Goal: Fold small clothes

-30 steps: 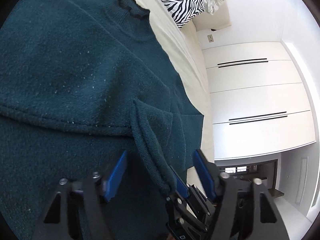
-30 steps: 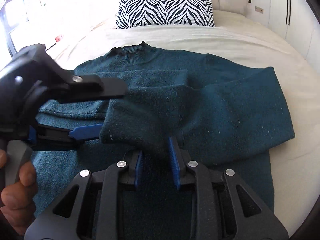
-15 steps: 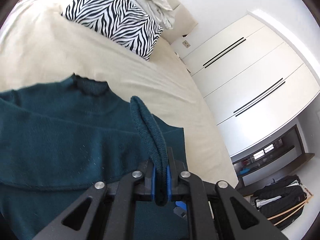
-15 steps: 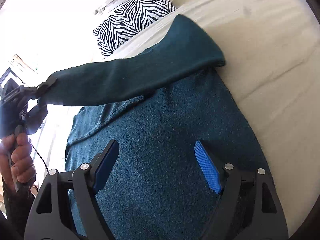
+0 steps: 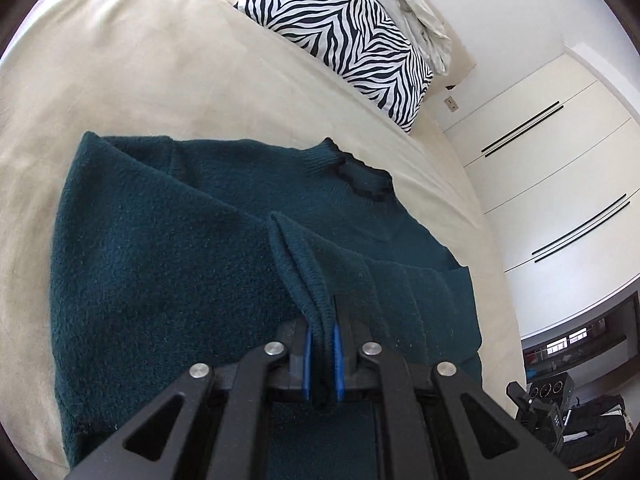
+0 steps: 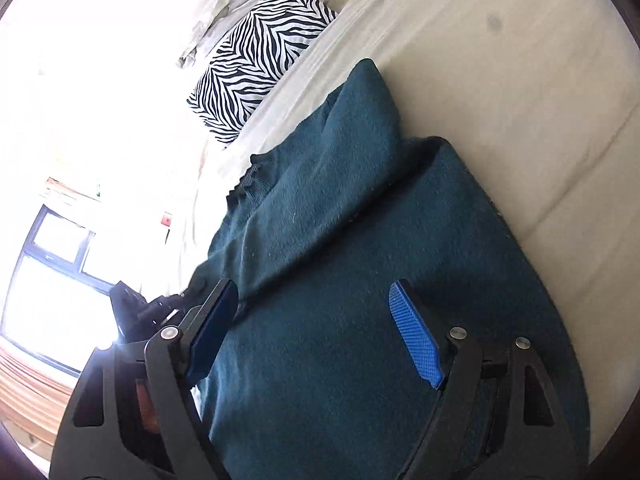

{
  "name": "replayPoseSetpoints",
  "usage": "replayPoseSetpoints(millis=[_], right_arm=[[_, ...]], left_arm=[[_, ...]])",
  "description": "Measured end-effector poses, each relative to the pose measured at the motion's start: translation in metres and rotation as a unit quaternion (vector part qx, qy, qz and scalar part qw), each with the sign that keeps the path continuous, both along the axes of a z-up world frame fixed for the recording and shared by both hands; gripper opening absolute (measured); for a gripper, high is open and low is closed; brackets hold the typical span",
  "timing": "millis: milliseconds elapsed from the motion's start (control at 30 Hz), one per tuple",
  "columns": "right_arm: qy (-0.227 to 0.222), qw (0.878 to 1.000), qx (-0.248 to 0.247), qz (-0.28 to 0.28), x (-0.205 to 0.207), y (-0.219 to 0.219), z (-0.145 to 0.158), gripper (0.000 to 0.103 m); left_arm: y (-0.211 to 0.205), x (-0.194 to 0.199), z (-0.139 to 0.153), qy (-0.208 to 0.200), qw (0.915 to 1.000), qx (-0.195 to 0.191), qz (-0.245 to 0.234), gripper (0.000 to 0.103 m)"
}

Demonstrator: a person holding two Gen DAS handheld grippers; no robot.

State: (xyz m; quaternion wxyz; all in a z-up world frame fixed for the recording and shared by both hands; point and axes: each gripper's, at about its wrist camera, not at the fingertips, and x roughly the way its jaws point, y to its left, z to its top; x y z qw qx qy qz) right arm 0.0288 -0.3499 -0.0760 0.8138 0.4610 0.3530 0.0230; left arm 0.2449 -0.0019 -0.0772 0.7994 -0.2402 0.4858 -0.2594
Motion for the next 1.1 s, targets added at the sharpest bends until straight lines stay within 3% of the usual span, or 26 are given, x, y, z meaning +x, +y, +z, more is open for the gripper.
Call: replayPoseSetpoints(millis=[100,267,400,500,633,733,800,867,1000,1100], right_arm=[[0.002,0.998,0.057,-0.017,0.023,-0.013,-0.011,0.078],[-0.019,0.986,0.145,-0.084,0.06,-0.037,-0.033,0.078],[-0.072,0.965,0.192,-0.162,0.06,-0.071,-0.033,0.077],[-0.088,0.947,0.245,-0.187,0.051,-0.083,-0.048,0.07],[-0.084,0.952,0.231,-0.184,0.045,-0.081,-0.055,0.052],[-0.059,0.964,0.194,-0.174,0.033,-0.074,-0.042,0.054],[-0.026,0.975,0.138,-0.173,0.015,-0.071,-0.024,0.057],[-0.039,0.982,0.1,-0.153,0.01,-0.072,0.0,0.057],[-0.049,0.994,0.062,-0.074,0.047,-0.064,0.034,0.07],[-0.019,0.999,0.038,-0.013,0.102,-0.056,0.033,0.07]], left_arm=[[0.002,0.0,-0.002,-0.011,0.9999,-0.003,0.007,0.009],[-0.001,0.001,-0.019,0.014,0.9998,0.003,0.01,0.009],[0.0,0.0,-0.024,0.019,0.9997,-0.005,0.011,0.01],[-0.001,0.0,-0.025,0.018,0.9998,-0.003,0.007,0.01],[0.001,-0.001,-0.026,0.018,0.9998,-0.006,0.004,0.012],[0.001,-0.002,-0.024,0.015,0.9999,-0.002,-0.004,0.012],[0.001,-0.002,-0.024,0.011,0.9999,0.0,-0.007,0.012],[-0.001,-0.002,-0.026,0.01,0.9999,-0.001,-0.004,0.012],[-0.001,-0.003,-0.03,0.007,1.0,-0.005,0.001,0.012],[0.001,-0.002,-0.033,0.008,0.9999,-0.013,-0.003,0.013]])
